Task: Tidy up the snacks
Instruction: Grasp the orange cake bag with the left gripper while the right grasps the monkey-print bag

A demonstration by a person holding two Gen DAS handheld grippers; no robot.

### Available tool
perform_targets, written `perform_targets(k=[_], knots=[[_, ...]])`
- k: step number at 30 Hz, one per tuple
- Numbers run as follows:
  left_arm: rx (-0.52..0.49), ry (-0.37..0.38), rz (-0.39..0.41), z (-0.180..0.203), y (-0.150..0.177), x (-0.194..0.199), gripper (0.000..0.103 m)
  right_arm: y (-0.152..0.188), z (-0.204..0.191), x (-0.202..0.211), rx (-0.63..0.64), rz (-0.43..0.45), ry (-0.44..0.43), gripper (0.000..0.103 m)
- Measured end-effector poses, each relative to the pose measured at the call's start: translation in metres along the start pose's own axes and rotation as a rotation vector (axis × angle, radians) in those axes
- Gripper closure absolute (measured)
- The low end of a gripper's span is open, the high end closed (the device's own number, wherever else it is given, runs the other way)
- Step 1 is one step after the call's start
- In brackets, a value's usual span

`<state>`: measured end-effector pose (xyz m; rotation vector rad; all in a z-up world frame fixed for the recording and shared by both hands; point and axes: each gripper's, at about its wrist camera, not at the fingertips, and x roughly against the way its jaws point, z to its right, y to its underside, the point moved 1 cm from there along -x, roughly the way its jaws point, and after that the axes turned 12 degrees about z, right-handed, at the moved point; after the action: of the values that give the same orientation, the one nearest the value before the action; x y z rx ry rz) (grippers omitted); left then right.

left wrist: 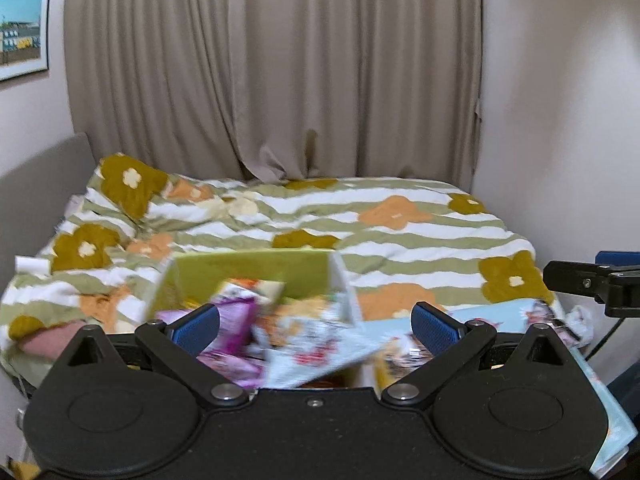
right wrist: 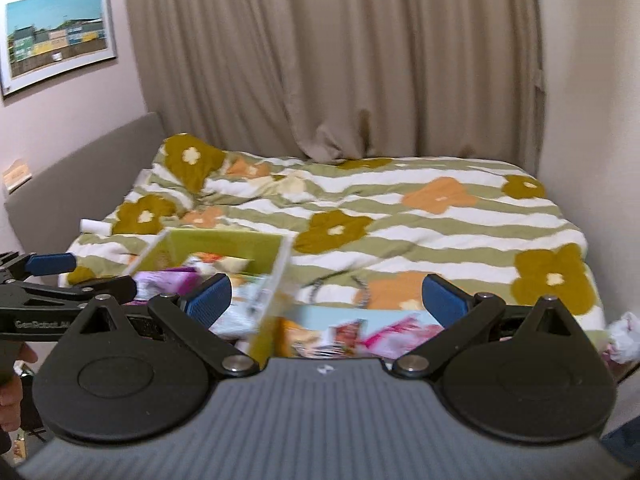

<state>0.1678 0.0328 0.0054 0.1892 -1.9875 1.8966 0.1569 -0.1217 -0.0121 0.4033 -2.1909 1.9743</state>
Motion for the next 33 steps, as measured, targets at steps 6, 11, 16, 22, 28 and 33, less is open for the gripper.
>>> perform_targets(k=[6,11,16,22,28,33], knots=[[0.012,0.033,-0.069,0.065,0.015,-0.027,0.000,0.012,0.086,0.004,-0.060,-0.039,0.076,0.000],[0.054,0.054,-0.145,0.114,0.035,-0.057,0.000,0.026,0.147,-0.004,-0.082,-0.100,0.112,0.000],[0.102,0.035,-0.235,0.154,0.062,-0.096,0.000,0.044,0.196,-0.024,-0.097,-0.171,0.108,0.000],[0.146,-0.008,-0.340,0.185,0.093,-0.140,0.000,0.071,0.233,-0.057,-0.092,-0.241,0.065,0.000],[0.172,-0.042,-0.400,0.201,0.120,-0.170,0.002,0.092,0.248,-0.091,-0.133,-0.309,-0.015,0.000],[0.219,-0.036,-0.422,0.204,0.132,-0.186,0.006,0.102,0.250,-0.115,-0.138,-0.345,-0.088,0.000]])
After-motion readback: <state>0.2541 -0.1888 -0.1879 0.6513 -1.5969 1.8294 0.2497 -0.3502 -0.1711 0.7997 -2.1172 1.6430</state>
